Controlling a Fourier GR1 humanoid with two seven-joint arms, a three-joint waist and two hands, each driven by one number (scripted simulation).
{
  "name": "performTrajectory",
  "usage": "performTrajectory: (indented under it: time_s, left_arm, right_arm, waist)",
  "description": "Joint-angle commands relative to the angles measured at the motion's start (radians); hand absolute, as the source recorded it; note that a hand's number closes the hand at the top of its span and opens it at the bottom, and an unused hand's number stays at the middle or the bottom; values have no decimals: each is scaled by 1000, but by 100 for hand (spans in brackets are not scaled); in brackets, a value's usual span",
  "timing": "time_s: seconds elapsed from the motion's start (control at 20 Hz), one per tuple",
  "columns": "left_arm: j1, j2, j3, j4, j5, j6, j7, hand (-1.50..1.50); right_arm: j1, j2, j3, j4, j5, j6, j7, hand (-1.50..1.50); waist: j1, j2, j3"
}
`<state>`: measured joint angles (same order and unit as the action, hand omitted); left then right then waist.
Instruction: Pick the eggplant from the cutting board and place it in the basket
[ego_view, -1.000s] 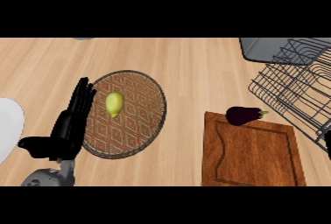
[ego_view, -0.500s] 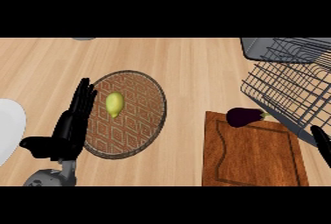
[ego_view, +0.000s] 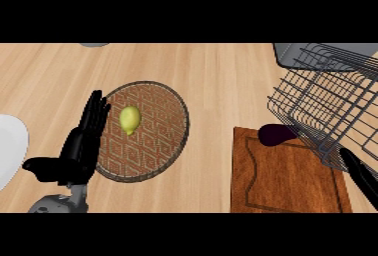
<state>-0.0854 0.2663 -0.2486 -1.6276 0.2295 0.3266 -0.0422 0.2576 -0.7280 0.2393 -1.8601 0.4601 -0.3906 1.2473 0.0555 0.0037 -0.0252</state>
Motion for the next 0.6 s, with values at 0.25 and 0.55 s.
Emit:
performTrajectory:
  time_s: [0.25, 0.55]
  left_arm:
    - [-1, -6, 4, 10, -9, 6, -5, 0]
    - [18, 7, 6, -10, -3, -10, -2, 0]
  right_arm:
    - [-44, 137, -8, 55, 122, 96, 240, -150]
    - [-76, 227, -54, 96, 199, 157, 240, -150]
  waist:
    - [-10, 12, 13]
    - [2, 11, 15]
